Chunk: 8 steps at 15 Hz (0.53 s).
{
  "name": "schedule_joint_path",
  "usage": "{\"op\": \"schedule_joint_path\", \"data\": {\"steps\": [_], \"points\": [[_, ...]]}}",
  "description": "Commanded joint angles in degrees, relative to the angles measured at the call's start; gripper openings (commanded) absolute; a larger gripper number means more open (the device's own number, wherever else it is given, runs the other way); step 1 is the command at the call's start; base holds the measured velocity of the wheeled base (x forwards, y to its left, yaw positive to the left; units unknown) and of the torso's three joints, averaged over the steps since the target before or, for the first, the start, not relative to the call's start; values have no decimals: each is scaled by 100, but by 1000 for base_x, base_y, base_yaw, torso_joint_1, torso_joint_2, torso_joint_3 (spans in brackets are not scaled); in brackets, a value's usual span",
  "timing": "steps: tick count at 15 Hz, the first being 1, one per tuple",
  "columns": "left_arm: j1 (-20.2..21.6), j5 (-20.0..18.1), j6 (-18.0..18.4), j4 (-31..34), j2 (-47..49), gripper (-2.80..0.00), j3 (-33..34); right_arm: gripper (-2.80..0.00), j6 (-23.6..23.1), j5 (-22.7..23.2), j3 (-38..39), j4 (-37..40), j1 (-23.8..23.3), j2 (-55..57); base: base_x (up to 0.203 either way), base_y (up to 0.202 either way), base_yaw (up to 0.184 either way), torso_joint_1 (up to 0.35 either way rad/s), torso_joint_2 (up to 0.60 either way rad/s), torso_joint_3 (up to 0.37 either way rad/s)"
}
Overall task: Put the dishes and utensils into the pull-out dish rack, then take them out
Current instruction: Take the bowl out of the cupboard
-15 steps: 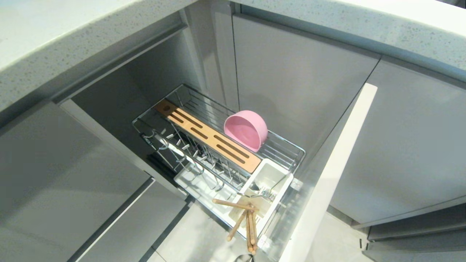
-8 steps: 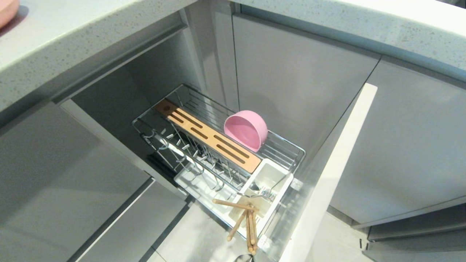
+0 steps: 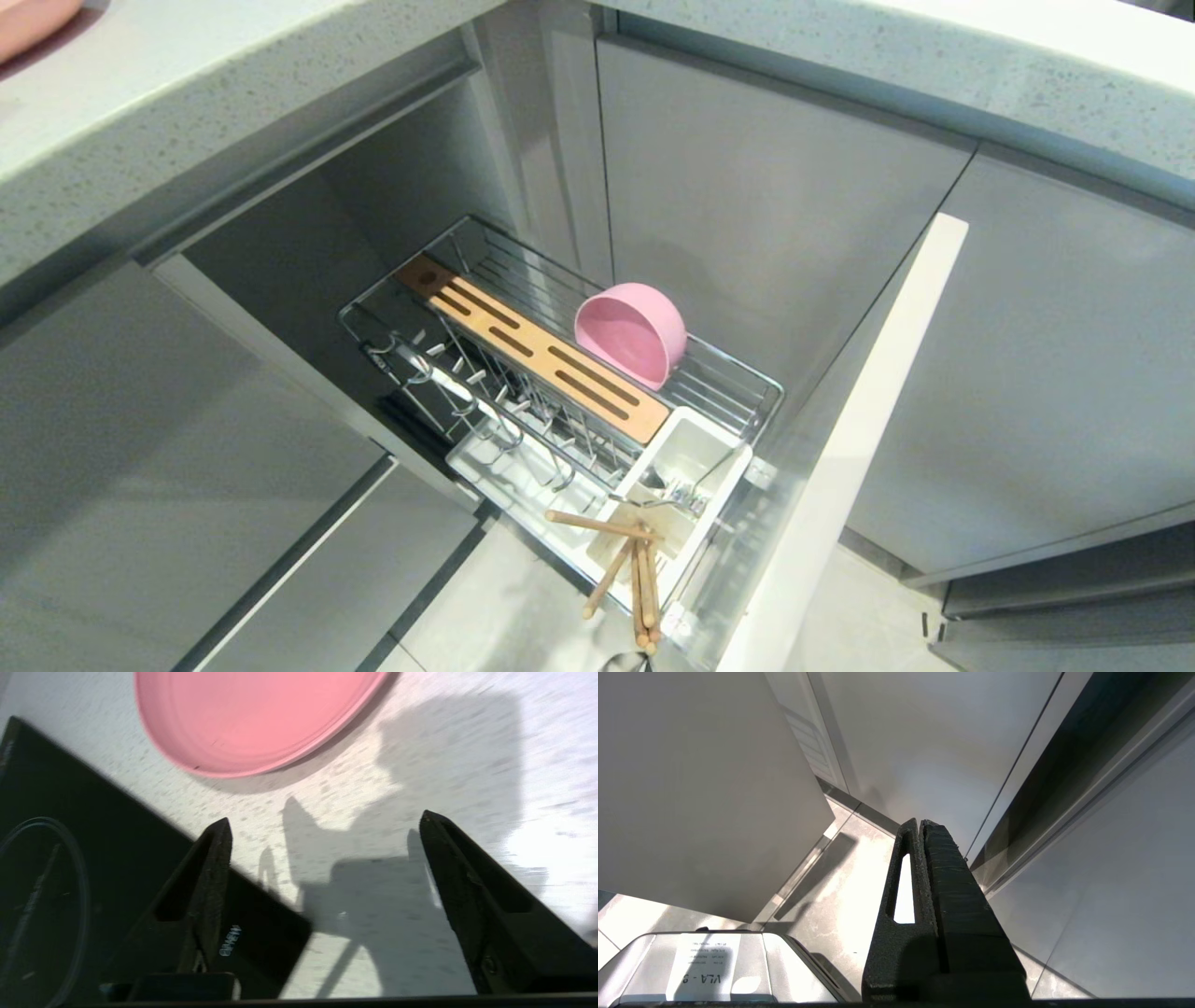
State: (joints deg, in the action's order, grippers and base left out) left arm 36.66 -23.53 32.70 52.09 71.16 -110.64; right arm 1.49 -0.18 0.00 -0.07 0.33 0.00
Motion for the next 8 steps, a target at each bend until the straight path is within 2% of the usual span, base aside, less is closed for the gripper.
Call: {"op": "schedule_joint_path", "data": {"steps": [1, 5, 6, 8], "points": [[-64, -222, -171, 42, -270, 0, -1, -280, 1, 1, 9, -1, 3, 0, 0, 0, 0, 0, 0, 0], [-455, -1184, -1270, 282, -812, 0, 98, -280, 1, 1, 9, -1, 2, 0, 0, 0, 0, 0, 0, 0], [-476, -1435, -1530, 256, -987, -280, 302, -280, 1, 1, 9, -1, 5, 0, 0, 0, 0, 0, 0, 0], [-581, -1772, -1924, 198, -1264, -280, 564, -280, 1, 1, 9, -1, 2, 0, 0, 0, 0, 0, 0, 0]]}}
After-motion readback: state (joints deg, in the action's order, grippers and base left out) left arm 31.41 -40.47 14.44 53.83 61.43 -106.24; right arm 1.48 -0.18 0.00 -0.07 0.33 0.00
